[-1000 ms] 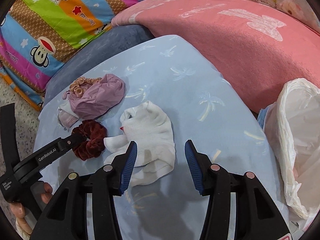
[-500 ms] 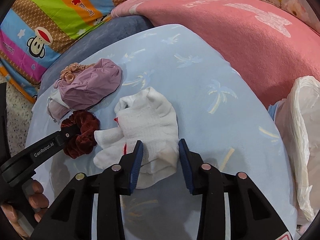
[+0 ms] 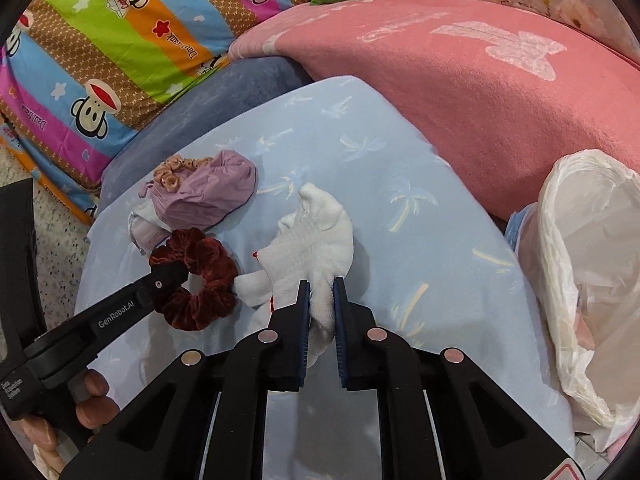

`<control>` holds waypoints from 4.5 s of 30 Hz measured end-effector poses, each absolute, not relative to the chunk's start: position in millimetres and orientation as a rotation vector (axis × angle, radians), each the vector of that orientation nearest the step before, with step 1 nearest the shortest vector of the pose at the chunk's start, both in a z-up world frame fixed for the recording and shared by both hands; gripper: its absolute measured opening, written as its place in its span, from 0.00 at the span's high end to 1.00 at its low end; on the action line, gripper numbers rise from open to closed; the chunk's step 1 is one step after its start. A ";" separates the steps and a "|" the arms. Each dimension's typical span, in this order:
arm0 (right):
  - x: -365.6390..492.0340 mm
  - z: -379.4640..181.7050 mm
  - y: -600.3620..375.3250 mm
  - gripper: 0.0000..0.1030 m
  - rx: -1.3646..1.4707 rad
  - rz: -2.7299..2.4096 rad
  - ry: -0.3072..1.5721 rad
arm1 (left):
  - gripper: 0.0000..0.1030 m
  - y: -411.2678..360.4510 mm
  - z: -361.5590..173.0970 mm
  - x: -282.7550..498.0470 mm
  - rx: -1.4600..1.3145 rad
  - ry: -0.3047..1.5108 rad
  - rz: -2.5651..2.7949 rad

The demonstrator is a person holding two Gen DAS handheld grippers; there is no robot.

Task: Collect trash
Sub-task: 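Carry scrunchie and glove over the wastebasket and open both tools to drop them, then move both open tools back over the mauve cloth bundle, then grasp the pink mesh cloth with the left tool while the right grasps the tan scrunchie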

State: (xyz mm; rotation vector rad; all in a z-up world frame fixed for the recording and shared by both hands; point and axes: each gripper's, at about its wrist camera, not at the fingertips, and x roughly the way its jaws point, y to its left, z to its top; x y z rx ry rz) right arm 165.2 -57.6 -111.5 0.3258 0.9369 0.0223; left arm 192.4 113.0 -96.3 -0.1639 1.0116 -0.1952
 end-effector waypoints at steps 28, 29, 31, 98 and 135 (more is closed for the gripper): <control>32.8 9.6 -232.6 0.89 0.461 -0.214 0.592 | 0.82 -66.7 8.1 112.0 0.042 0.818 -0.587; 28.8 10.3 -238.4 0.89 0.466 -0.223 0.586 | 0.82 -74.6 8.7 109.3 0.052 0.819 -0.598; 21.5 10.5 -248.0 0.89 0.474 -0.240 0.578 | 0.81 -88.5 9.2 104.8 0.063 0.825 -0.628; 45.0 -16.2 -185.4 0.65 0.373 -0.173 0.684 | 0.40 -11.7 -22.3 123.1 -0.050 0.894 -0.421; 212.7 -65.8 18.6 0.59 0.220 0.157 0.847 | 0.34 207.0 -90.7 210.0 -0.206 0.962 -0.028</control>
